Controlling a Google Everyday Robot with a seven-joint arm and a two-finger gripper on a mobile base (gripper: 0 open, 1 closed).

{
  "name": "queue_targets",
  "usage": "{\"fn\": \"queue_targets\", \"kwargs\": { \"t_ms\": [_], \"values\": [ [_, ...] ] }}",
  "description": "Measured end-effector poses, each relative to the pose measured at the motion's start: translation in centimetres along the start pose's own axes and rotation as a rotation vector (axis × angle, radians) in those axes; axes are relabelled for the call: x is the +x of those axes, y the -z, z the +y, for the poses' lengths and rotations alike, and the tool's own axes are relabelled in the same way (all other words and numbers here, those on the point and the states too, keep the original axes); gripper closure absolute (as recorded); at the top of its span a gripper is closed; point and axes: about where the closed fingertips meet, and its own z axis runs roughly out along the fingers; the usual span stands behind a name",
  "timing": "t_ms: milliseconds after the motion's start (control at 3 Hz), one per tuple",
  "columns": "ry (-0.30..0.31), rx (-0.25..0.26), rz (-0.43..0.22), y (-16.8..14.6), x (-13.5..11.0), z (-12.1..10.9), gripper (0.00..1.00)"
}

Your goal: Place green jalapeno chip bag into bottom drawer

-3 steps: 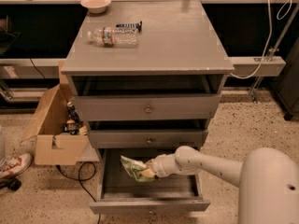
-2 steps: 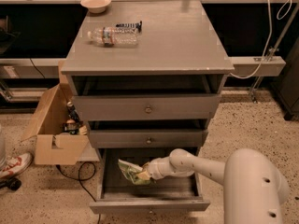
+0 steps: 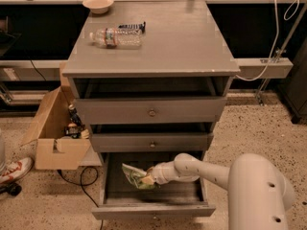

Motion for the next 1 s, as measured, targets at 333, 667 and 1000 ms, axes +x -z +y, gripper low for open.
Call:
{"fn": "queue_targets", "kwargs": {
  "t_ms": [333, 667, 1000],
  "values": [
    [0.000, 0.000, 0.000, 0.0, 0.0, 0.0, 0.30],
    [-0.030, -0.004, -0.109, 2.8, 0.4, 0.1, 0.01],
    [-0.062, 0.030, -0.221, 7.1, 1.6, -0.1, 0.00]
  ]
}}
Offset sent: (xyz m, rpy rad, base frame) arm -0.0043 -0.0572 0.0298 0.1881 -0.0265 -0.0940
